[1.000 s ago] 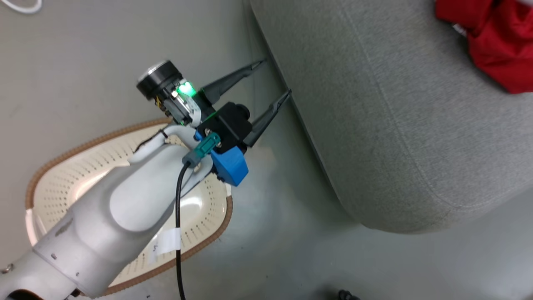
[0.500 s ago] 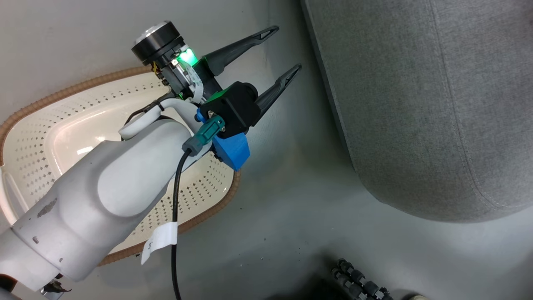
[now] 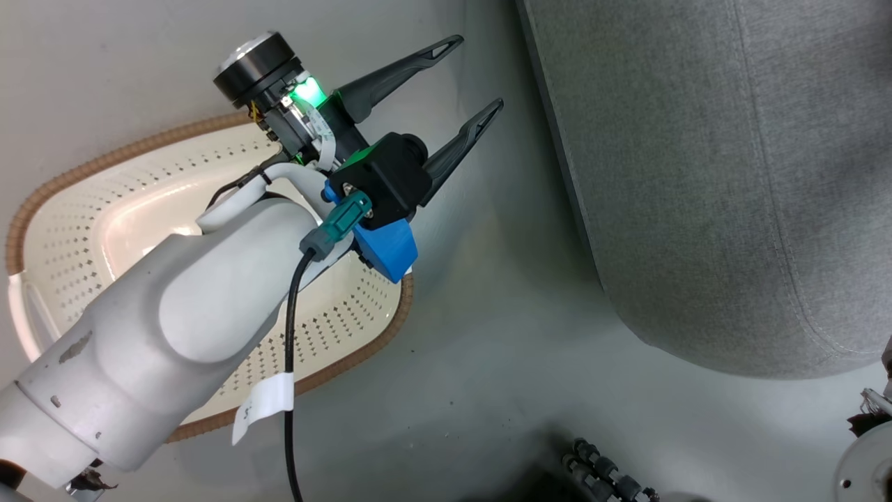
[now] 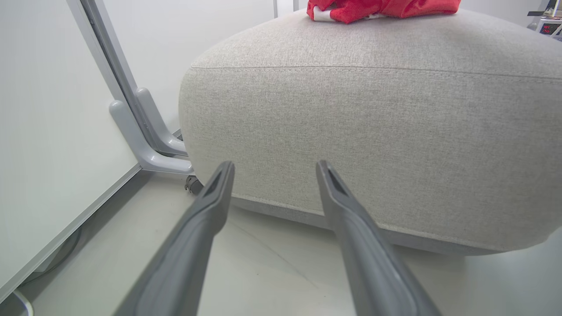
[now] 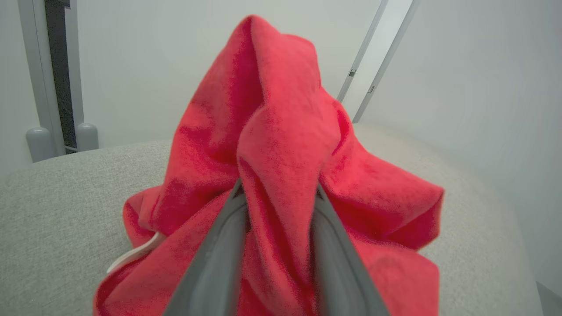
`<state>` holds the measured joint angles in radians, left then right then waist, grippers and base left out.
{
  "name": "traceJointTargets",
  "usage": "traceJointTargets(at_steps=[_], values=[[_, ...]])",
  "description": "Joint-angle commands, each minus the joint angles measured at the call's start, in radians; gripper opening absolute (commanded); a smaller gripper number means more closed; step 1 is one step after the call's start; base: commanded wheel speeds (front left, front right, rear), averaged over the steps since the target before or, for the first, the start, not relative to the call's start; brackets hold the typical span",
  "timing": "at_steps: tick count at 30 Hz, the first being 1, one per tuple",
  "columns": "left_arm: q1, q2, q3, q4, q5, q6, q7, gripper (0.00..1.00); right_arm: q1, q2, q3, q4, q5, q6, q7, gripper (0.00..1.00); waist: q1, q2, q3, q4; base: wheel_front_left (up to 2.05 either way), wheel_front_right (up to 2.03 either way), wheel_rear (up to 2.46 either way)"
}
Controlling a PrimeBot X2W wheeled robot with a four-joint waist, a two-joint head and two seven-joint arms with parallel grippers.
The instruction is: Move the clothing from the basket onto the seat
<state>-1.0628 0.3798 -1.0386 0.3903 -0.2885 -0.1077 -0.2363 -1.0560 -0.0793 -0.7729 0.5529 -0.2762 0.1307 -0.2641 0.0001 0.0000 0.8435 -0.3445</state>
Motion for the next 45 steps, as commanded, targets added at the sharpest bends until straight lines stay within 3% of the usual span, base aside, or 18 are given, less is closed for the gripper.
traceJointTargets(at_steps=[1, 5, 9, 16, 23, 26, 37, 45], values=[[0.013, 0.001, 0.009, 0.003, -0.005, 0.009, -0.007, 1.00, -0.001, 0.015, -0.005, -0.029, -0.013, 0.000, -0.001, 1.00, -0.0001, 0.0000, -0.020, 0.003, 0.00, 0.00, 0.00], [0.045, -0.021, 0.021, 0.016, -0.026, 0.024, -0.023, 1.00, 0.066, 0.028, 0.024, -0.120, -0.046, 0.000, 0.000, 1.00, -0.0001, 0.0000, -0.083, 0.015, 0.00, 0.00, 0.00], [0.085, -0.046, 0.055, 0.030, -0.050, 0.042, -0.029, 1.00, 0.185, 0.028, 0.094, -0.216, 0.004, 0.000, -0.001, 1.00, -0.0001, 0.0000, -0.165, 0.036, 0.00, 0.00, 0.00], [0.211, -0.078, 0.219, -0.048, -0.067, 0.093, -0.030, 1.00, 0.371, 0.027, 0.277, -0.325, 0.071, 0.000, 0.000, 1.00, -0.0001, 0.0000, -0.322, 0.079, 0.00, 0.00, 0.00], [0.355, -0.116, 0.429, -0.109, -0.026, 0.129, -0.030, 1.00, 0.525, -0.118, 0.468, -0.329, 0.302, 0.000, 0.000, 1.00, -0.0001, 0.0000, -0.434, 0.154, 0.00, 0.00, 0.00], [0.419, -0.138, 0.516, -0.118, -0.005, 0.127, -0.030, 1.00, 0.559, -0.146, 0.527, -0.315, 0.336, 0.000, -0.001, 1.00, -0.0001, 0.0000, -0.480, 0.189, 0.00, 0.00, 0.00], [0.630, -0.217, 0.784, -0.099, 0.063, 0.094, -0.029, 1.00, 0.630, -0.100, 0.671, -0.269, 0.354, 0.000, 0.000, 1.00, -0.0001, 0.0000, -0.628, 0.294, 0.00, 0.00, 0.00], [0.768, -0.273, 0.918, -0.120, 0.124, 0.076, -0.029, 1.00, 0.724, -0.063, 0.737, -0.277, 0.383, 0.000, 0.000, 1.00, -0.0001, 0.0000, -0.721, 0.350, 0.00, 0.00, 0.00]])
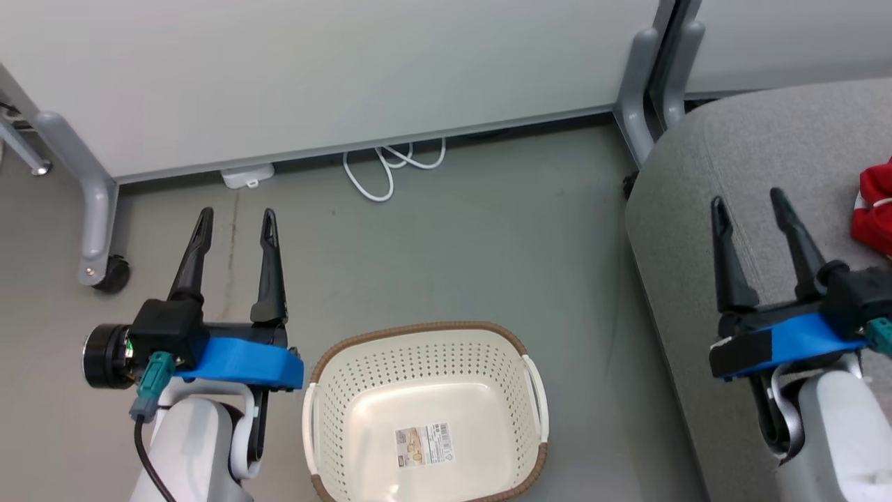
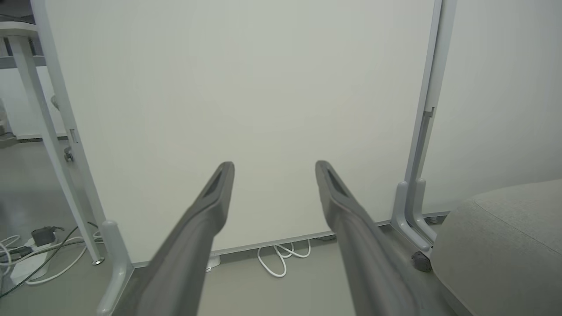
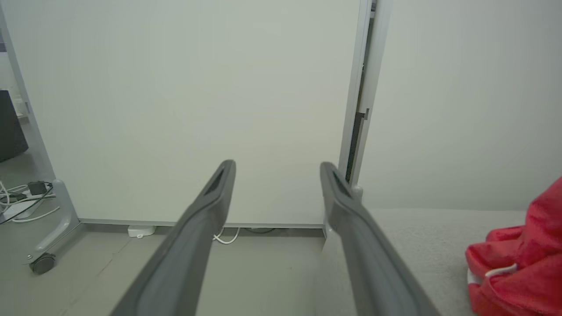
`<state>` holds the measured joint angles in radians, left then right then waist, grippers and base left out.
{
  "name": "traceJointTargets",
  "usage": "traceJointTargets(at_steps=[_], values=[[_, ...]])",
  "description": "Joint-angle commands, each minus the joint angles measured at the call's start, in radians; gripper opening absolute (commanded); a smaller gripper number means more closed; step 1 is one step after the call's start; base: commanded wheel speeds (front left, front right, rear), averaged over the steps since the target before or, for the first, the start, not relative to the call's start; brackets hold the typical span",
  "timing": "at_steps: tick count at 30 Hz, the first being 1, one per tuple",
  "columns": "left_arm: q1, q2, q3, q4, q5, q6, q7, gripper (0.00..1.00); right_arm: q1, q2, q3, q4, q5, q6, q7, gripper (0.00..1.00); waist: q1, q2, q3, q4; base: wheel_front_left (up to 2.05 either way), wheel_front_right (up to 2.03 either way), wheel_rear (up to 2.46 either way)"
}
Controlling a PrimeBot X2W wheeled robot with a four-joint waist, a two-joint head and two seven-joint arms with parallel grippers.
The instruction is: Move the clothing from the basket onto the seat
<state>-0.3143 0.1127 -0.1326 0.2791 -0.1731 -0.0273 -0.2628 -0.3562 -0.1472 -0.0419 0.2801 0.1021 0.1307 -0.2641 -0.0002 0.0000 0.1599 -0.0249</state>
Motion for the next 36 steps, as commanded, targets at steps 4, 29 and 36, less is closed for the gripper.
traceJointTargets(at_steps=[4, 29, 36], values=[[0.081, -0.026, 0.053, -0.029, 0.032, -0.015, -0.003, 1.00, 0.078, 0.019, 0.026, -0.014, 0.023, 0.000, 0.000, 1.00, 0.0002, 0.0000, -0.072, 0.047, 0.00, 0.00, 0.00], [0.245, -0.063, 0.111, -0.035, 0.031, -0.064, -0.003, 1.00, 0.303, 0.085, 0.006, -0.038, 0.058, 0.000, 0.000, 1.00, 0.0002, 0.0000, -0.155, 0.080, 0.00, 0.00, 0.00], [0.249, -0.062, 0.110, -0.032, 0.026, -0.063, 0.000, 0.00, 0.285, 0.083, 0.007, -0.036, 0.059, 0.000, 0.000, 0.00, 0.0002, 0.0000, -0.154, 0.080, 0.00, 0.00, 0.00]])
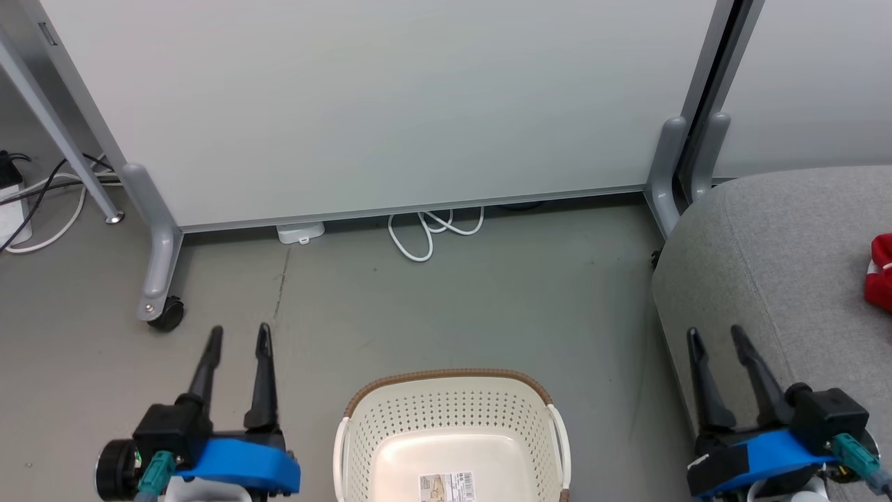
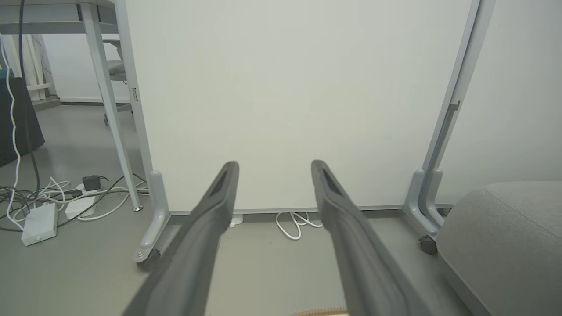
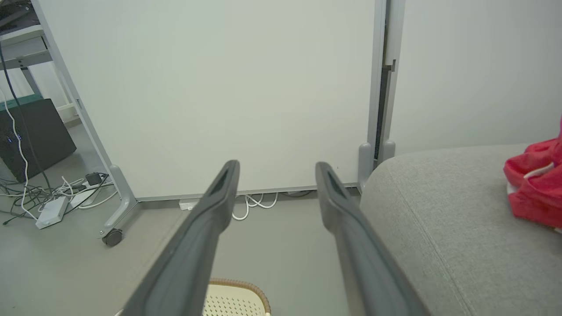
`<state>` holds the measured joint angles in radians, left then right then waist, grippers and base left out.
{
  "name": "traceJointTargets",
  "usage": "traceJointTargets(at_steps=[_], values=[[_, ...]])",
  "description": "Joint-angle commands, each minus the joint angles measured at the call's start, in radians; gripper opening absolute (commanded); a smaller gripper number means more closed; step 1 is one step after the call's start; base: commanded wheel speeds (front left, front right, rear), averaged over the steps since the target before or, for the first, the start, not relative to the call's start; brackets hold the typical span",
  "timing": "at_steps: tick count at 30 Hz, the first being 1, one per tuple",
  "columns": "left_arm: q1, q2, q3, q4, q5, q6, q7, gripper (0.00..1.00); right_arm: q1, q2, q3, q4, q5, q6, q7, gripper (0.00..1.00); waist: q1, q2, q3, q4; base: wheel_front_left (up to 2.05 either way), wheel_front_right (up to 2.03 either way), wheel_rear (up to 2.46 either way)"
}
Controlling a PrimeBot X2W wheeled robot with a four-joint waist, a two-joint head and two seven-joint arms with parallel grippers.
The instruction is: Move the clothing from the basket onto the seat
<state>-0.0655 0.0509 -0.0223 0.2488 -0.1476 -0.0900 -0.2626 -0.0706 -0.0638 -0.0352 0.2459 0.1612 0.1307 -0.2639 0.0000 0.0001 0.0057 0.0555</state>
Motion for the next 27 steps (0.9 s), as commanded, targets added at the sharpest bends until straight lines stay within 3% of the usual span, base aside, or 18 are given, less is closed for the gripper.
traceJointTargets(at_steps=[1, 5, 27], values=[[0.003, 0.000, 0.001, 0.007, -0.002, 0.000, 0.002, 0.00, 0.001, 0.000, 0.000, 0.007, 0.001, 0.000, 0.000, 0.00, 0.0000, -0.0001, 0.000, 0.000, 0.00, 0.00, 0.00], [0.027, -0.001, 0.006, 0.041, -0.017, 0.000, 0.012, 0.00, 0.013, 0.002, -0.002, 0.040, 0.015, 0.000, 0.008, 0.00, 0.0000, -0.0001, 0.000, -0.001, 0.00, 0.00, 0.00], [0.004, -0.001, 0.042, 0.026, -0.424, -0.012, 0.113, 0.00, -0.003, 0.005, -0.024, 0.025, 0.419, 0.000, 0.112, 0.00, 0.0000, -0.0001, -0.001, -0.010, 0.00, 0.00, 0.00]])
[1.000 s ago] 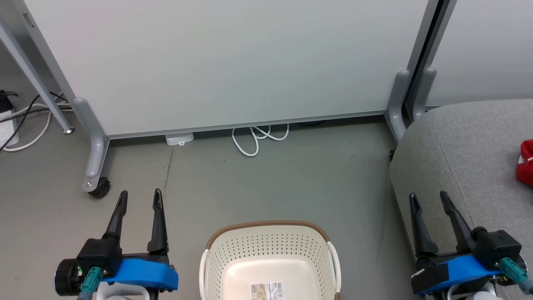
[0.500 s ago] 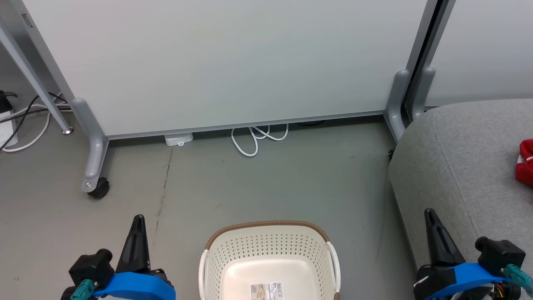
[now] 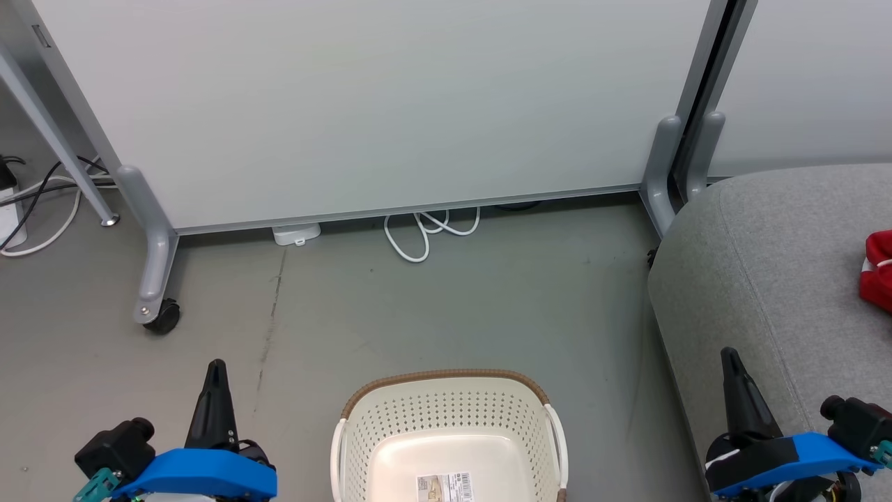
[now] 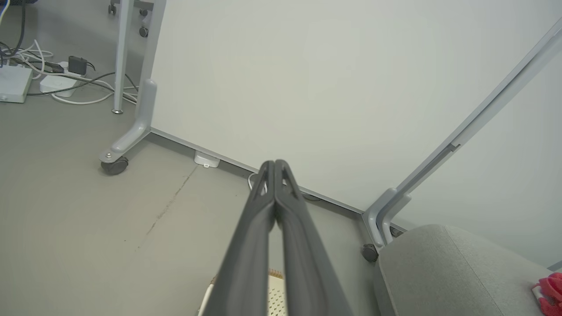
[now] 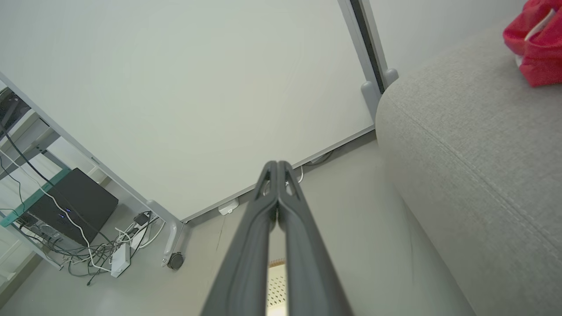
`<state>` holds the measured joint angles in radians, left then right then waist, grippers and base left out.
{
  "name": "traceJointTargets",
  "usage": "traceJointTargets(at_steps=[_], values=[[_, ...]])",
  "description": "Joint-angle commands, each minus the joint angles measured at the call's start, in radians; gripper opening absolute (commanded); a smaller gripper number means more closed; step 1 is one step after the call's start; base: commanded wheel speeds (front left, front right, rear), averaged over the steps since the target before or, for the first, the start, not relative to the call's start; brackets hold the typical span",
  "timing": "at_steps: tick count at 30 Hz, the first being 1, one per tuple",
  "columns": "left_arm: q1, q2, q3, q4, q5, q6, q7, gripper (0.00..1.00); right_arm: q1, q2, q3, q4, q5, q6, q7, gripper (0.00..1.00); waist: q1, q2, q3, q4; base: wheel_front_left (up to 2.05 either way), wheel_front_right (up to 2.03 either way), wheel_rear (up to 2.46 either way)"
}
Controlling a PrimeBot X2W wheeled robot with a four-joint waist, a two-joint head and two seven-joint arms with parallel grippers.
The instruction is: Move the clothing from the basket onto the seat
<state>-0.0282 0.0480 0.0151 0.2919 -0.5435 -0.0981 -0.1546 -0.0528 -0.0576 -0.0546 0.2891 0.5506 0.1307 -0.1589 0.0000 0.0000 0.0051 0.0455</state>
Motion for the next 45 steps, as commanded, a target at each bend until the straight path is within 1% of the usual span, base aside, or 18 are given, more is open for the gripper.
traceJointTargets(at_steps=[1, 22, 31, 32, 45], values=[[-0.034, 0.002, 0.006, -0.018, -0.044, -0.005, 0.010, 0.00, -0.021, -0.001, -0.005, -0.019, 0.045, 0.000, 0.010, 0.00, 0.0000, 0.0000, 0.000, -0.001, 0.00, 0.00, 0.00], [-0.051, 0.002, 0.034, -0.028, -0.344, -0.014, 0.085, 0.00, -0.035, 0.001, -0.021, -0.028, 0.343, 0.000, 0.087, 0.00, 0.0000, 0.0000, 0.000, -0.010, 0.00, 0.00, 0.00], [-0.055, 0.003, 0.043, -0.031, -0.442, -0.017, 0.111, 0.00, -0.040, 0.002, -0.027, -0.031, 0.439, 0.000, 0.114, 0.00, 0.0000, 0.0000, -0.001, -0.014, 0.00, 0.00, 0.00], [-0.057, 0.003, 0.046, -0.032, -0.465, -0.018, 0.117, 0.00, -0.041, 0.003, -0.028, -0.032, 0.463, 0.000, 0.119, 0.00, 0.0000, 0.0000, -0.001, -0.014, 0.00, 0.00, 0.00], [-0.065, 0.003, 0.059, -0.036, -0.596, -0.021, 0.150, 0.00, -0.045, 0.004, -0.036, -0.036, 0.594, 0.000, 0.153, 0.00, 0.0000, 0.0000, -0.001, -0.020, 0.00, 0.00, 0.00]])
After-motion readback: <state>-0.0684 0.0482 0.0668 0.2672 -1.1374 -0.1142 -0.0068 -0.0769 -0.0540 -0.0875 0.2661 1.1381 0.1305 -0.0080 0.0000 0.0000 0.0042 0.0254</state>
